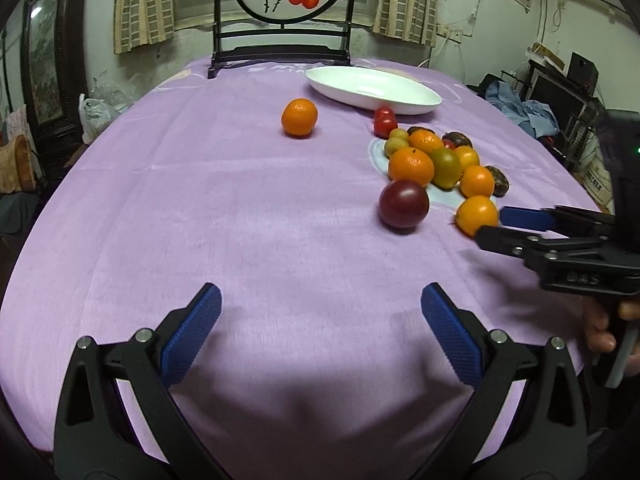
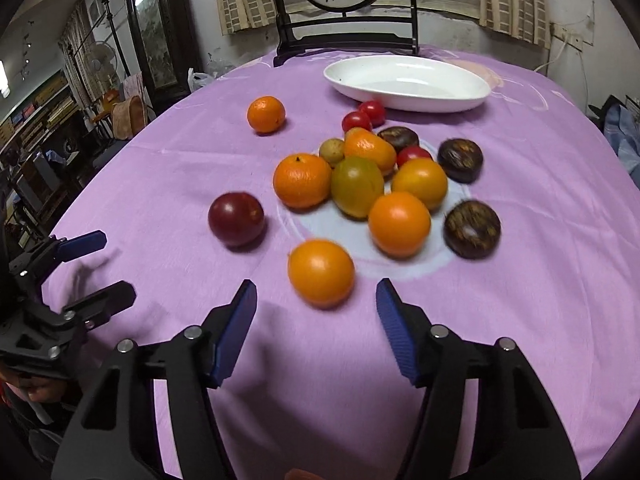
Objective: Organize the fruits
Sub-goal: 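Grasp the dark red plum with the left tool while the right tool grasps an orange tomato, then grasp a tangerine with the left tool while the right tool grasps a passion fruit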
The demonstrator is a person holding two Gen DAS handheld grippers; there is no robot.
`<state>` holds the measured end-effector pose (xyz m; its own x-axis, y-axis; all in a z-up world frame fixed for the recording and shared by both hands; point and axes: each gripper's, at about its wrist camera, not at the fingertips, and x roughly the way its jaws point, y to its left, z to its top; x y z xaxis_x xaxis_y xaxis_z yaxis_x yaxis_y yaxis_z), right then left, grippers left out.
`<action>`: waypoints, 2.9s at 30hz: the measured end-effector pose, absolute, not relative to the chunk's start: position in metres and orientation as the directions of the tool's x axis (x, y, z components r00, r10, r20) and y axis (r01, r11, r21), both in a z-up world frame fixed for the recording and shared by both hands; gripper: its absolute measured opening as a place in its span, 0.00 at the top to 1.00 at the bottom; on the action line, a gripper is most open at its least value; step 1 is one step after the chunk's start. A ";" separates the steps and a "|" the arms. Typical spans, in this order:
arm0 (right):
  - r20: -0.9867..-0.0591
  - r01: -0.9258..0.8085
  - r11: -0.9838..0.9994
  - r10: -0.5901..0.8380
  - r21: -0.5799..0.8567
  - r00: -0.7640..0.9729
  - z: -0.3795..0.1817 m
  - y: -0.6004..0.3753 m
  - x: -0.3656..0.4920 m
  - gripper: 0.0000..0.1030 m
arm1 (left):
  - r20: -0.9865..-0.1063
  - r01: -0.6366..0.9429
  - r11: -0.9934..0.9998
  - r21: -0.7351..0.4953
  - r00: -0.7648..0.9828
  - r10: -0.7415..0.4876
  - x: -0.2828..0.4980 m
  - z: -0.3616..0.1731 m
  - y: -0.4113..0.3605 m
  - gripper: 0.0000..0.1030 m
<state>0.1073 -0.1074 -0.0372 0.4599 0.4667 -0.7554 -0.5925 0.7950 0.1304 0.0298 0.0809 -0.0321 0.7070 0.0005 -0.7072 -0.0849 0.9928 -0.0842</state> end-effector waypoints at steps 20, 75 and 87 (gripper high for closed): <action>-0.666 -0.608 0.744 0.605 0.278 0.436 -0.034 -0.153 0.106 0.64 | -0.790 0.130 0.986 -0.107 0.591 -0.163 0.135 -0.040 0.039 0.37; -0.731 -0.492 0.862 0.413 0.122 0.543 -0.018 -0.152 0.273 0.40 | -0.713 -0.255 0.955 -0.149 0.697 0.074 0.241 0.019 0.138 0.02; -0.781 -0.515 0.848 0.405 0.125 0.477 -0.035 -0.143 0.271 0.42 | -0.712 -0.269 0.954 -0.131 0.695 0.098 0.232 0.003 0.137 0.02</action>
<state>0.2708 -0.1433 -0.0350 0.4766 0.4045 -0.7805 -0.5151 0.8480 0.1250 0.2318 0.1368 0.0028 0.6950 0.0979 -0.7123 -0.2687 0.9543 -0.1310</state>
